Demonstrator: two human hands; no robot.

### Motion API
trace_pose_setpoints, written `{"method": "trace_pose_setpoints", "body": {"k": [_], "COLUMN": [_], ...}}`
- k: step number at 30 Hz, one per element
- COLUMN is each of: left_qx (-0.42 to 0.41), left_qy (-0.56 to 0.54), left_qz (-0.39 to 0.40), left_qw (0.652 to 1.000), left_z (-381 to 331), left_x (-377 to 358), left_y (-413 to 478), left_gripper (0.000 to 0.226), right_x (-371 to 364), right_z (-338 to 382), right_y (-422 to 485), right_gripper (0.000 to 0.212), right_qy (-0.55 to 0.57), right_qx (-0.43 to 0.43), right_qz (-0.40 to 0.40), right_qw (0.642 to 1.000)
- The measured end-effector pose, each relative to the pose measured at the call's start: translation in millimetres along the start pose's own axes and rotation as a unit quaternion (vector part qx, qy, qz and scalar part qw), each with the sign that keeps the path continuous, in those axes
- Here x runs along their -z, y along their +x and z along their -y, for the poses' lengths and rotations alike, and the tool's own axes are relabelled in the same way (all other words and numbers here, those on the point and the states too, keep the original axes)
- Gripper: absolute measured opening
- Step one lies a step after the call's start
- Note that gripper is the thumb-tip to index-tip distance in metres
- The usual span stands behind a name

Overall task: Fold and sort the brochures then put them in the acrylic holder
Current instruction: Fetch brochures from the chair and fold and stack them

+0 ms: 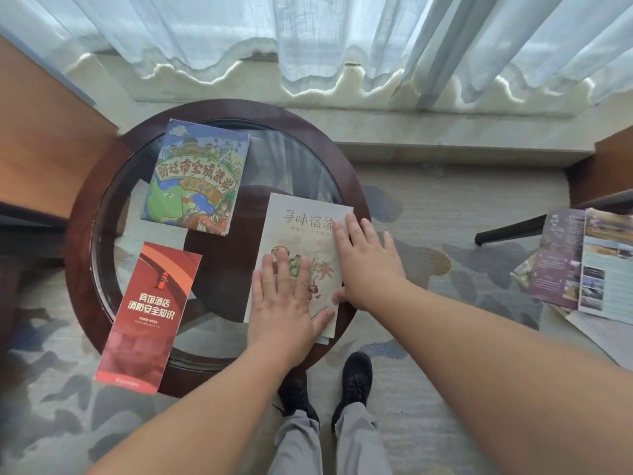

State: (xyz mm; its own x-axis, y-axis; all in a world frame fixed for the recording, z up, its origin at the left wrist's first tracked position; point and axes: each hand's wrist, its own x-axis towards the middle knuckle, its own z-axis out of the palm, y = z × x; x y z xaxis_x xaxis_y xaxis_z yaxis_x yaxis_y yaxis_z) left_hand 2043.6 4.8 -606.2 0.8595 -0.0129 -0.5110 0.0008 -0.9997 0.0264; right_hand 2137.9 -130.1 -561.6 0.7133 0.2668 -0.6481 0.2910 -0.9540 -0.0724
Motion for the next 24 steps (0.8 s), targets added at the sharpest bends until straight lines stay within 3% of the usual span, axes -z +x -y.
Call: {"method": "trace_pose_setpoints", "body": {"k": [3, 5, 10, 18, 24], "left_qx": [0.002, -0.007, -0.107, -0.27, -0.335], "left_qy": [0.013, 0.011, 0.002, 0.024, 0.027], "left_qz": [0.029, 0.019, -0.015, -0.045, -0.025], "left_qw": [1.0, 1.0, 0.994, 0.962, 0.942], "left_z": [-1, 3, -35, -190, -327], "left_x": [23, 44, 92, 147, 155], "left_y": [-1, 0, 2, -17, -44], "left_gripper": [0.089, 0.078, 0.063, 0.059, 0.057], "right_x": [10, 21, 46, 40, -6], "right_z": [6, 6, -42, -168, -277], "right_y": [-17, -35, -94, -214, -290], "right_gripper": [0.105, 0.091, 0.07, 0.051, 0.051], "right_qy": [0.047, 0.096, 0.18, 0.259, 0.328], "right_qx": [0.048, 0.07, 0.011, -0.134, -0.221], "right_qz": [-0.027, -0.055, -0.12, -0.168, -0.174], "right_qw": [0.997, 0.991, 0.976, 0.942, 0.902]}}
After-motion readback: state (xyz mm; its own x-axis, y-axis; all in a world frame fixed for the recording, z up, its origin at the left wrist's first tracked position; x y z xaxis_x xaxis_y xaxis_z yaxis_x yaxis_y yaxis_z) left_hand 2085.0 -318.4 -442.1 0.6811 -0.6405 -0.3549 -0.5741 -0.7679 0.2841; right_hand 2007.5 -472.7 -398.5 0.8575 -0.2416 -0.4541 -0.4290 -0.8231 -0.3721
